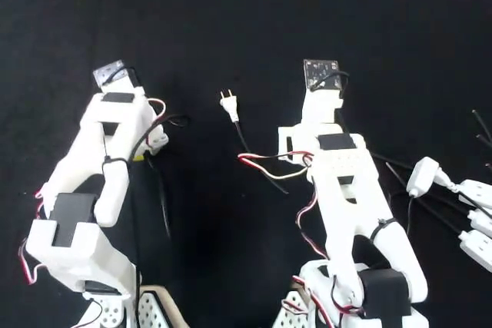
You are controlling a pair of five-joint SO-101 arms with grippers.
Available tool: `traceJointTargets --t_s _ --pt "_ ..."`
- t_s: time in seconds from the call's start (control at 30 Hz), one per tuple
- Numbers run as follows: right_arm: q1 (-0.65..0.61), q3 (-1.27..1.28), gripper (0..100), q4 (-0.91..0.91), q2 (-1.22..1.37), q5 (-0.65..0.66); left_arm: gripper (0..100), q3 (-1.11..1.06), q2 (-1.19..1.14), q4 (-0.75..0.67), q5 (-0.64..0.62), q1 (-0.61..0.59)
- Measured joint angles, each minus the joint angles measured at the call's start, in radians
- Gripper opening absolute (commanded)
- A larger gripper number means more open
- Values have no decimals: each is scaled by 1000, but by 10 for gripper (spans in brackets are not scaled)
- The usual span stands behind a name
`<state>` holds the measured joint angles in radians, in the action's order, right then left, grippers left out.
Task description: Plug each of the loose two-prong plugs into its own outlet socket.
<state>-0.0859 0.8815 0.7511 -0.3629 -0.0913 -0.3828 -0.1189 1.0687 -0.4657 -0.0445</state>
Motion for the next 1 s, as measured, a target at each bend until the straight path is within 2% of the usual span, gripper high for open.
traceJointTargets --t_s 0.17,0.3,0.57,0.63,0.7,0.77,0.8,0.9,1.0 --pt "0 0 16 0 0 0 30 74 0 164 219 -20" --pt "0 0 16 0 0 0 30 106 0 279 450 -48" --pt "0 0 16 0 0 0 37 106 0 313 965 -169" --pt "0 0 16 0 0 0 99 106 0 313 1089 -195" --pt "0 0 16 0 0 0 233 106 0 313 1197 -207" --pt "0 0 16 0 0 0 339 106 0 313 1237 -209" --pt "0 0 16 0 0 0 349 106 0 313 1243 -209" --pt "0 0 16 0 0 12 298 106 2 313 1237 -209" --pt "0 0 16 0 0 28 245 106 60 324 1166 -199"
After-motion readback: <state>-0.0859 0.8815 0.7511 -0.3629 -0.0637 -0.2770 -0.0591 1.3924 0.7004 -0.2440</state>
